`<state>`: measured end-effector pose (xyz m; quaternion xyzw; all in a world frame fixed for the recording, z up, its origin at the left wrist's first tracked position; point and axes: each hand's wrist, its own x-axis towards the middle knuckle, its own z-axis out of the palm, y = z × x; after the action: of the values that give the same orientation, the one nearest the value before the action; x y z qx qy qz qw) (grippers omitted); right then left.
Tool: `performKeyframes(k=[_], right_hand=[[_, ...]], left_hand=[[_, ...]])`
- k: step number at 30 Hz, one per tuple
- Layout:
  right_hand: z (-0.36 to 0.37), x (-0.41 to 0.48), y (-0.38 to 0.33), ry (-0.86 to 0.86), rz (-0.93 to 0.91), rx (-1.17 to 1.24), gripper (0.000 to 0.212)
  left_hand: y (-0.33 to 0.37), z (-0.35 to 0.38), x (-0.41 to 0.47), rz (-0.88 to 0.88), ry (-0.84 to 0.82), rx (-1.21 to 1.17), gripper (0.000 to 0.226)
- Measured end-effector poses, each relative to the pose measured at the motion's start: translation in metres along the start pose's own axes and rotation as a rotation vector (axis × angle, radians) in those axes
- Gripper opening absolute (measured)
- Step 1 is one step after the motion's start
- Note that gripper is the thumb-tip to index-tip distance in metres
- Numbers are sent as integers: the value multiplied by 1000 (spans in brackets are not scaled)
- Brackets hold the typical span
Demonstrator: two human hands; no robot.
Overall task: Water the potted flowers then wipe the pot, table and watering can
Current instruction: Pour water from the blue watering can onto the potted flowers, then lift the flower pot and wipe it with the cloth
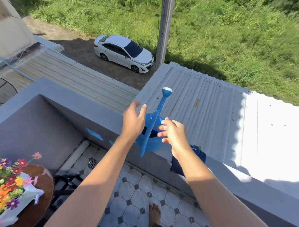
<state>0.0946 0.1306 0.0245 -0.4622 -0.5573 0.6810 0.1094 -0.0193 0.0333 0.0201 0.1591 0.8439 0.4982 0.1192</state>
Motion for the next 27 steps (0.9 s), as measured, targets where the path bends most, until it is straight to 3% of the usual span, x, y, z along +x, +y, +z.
performKeyframes(k=[4, 8, 11, 13, 16, 19, 24, 27], right_hand=[[-48, 3, 9, 177, -48, 24, 21], [-92, 0, 37, 278, -16, -23, 20], [-119, -1, 68, 315, 3, -34, 15], [-134, -1, 87, 318, 12, -47, 13], [-145, -1, 112, 292, -1, -119, 21], [-154, 2, 132, 265, -94, -285, 29], [-148, 0, 135, 142, -41, -414, 42], [-144, -8, 140, 76, -63, -528, 52]], left_hand=[[38, 27, -44, 311, 80, 58, 28], [42, 80, -83, 458, -62, 40, 11], [16, 125, -98, 315, -244, 160, 13], [-7, 147, -104, 126, -316, 243, 23], [-35, 159, -113, -166, -341, 259, 44], [-44, 169, -121, -275, -344, 193, 52], [-49, 169, -110, -499, -397, 33, 41], [-53, 163, -112, -475, -528, -56, 9]])
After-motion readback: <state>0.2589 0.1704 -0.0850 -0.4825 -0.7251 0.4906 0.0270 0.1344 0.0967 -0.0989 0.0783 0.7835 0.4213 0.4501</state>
